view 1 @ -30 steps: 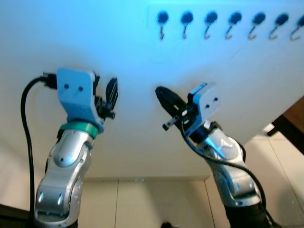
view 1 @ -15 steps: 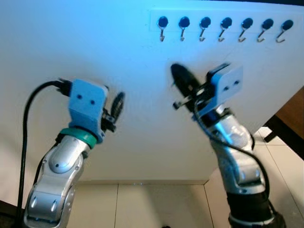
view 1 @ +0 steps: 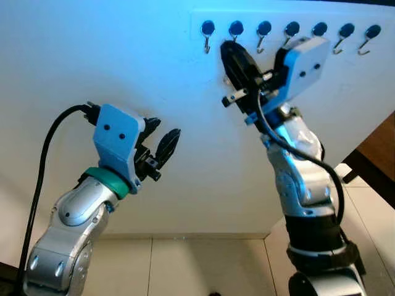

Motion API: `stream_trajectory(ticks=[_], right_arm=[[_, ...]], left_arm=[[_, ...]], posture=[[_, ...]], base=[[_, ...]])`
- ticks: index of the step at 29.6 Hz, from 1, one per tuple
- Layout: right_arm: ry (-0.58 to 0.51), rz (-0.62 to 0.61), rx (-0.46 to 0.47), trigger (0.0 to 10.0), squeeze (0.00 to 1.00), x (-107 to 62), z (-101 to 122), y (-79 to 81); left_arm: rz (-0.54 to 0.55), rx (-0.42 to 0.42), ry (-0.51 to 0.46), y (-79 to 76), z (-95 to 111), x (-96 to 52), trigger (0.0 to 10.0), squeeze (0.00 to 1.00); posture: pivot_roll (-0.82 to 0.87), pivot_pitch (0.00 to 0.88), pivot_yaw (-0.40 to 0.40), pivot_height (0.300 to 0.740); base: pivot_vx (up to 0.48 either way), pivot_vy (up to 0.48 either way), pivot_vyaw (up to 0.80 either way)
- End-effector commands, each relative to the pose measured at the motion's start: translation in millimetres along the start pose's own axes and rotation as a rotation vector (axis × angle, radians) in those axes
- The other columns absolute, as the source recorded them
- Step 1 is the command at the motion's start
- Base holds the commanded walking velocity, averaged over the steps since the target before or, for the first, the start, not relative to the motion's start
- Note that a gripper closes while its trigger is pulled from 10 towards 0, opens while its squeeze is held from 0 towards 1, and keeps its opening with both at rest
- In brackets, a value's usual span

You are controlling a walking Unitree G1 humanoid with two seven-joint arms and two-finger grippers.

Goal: Hang keys on a hook

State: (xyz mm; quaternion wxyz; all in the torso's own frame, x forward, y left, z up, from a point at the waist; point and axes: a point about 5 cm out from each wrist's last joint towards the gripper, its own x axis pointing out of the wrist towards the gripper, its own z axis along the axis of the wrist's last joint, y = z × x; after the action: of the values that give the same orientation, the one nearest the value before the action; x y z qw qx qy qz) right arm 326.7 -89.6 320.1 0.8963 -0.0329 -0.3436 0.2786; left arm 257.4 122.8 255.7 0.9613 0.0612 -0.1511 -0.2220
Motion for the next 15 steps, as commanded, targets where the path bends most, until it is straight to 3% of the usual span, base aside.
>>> stream_trajectory(ticks=[1, 4, 15], right_arm=[[-0.016, 0.039, -0.002, 10.0, 0.0, 3.4, 1, 3.6], [-0.034, 0.055, 0.004, 10.0, 0.0, 6.2, 3, 4.8], [-0.067, 0.076, -0.003, 10.0, 0.0, 18.6, 3, 4.1]], left_arm=[[-0.013, -0.017, -0.008, -3.4, 2, -2.4, 10.0, 0.0], [-0.04, -0.037, -0.003, -10.9, 1, -3.8, 10.0, 0.0], [-0.043, -0.045, 0.003, -10.2, 2, -3.0, 10.0, 0.0]], posture=[[-0.03, 0.091, 0.076, 0.74], [-0.03, 0.094, 0.08, 0.74], [-0.02, 0.09, 0.083, 0.74]], base=[[0.0, 0.0, 0.0], [0.0, 0.0, 0.0], [0.0, 0.0, 0.0]])
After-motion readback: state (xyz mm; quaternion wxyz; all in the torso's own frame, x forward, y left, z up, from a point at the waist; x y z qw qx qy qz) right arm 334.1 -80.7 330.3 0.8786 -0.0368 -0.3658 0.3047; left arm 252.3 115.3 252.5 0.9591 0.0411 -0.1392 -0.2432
